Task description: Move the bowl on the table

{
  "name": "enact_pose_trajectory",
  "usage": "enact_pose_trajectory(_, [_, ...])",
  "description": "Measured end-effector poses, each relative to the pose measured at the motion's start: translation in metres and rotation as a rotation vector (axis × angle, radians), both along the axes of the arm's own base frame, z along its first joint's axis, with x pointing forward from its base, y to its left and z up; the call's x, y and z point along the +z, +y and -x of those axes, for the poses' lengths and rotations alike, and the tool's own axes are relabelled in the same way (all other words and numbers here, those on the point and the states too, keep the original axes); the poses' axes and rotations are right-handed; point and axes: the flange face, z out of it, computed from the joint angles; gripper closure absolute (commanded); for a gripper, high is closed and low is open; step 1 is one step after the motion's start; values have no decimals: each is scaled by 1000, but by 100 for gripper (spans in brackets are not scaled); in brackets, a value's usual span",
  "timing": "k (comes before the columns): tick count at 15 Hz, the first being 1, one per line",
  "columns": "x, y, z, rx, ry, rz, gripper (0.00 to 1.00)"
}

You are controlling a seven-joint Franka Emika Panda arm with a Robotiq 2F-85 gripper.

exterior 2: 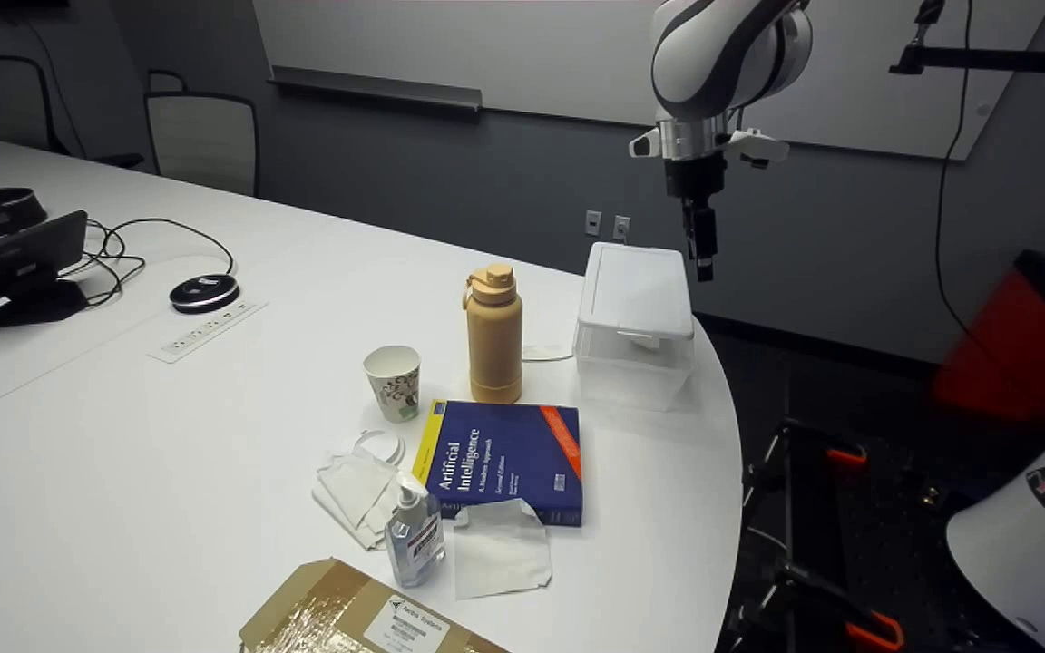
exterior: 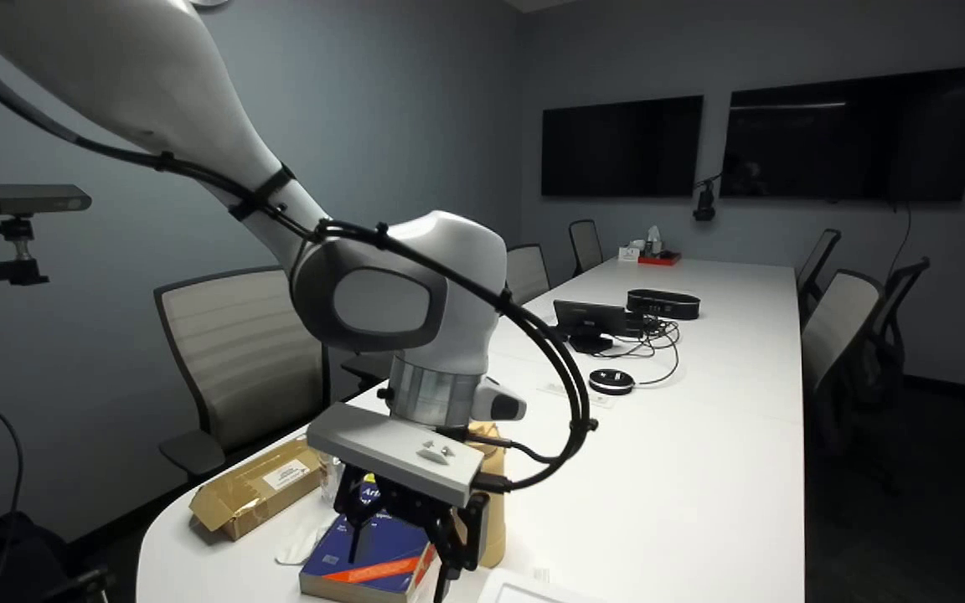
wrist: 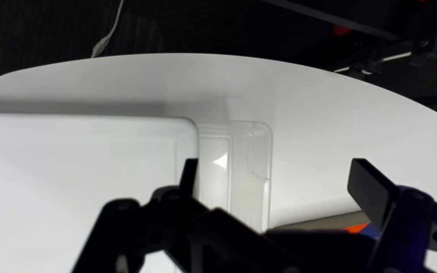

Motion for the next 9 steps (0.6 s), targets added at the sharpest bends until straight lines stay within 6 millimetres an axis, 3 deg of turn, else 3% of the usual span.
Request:
enact_pose_trajectory(5, [-50,-17,-2,16,-13,12,0])
enact_pose_trajectory(9, [-80,-23,-9,40,-12,-12,0])
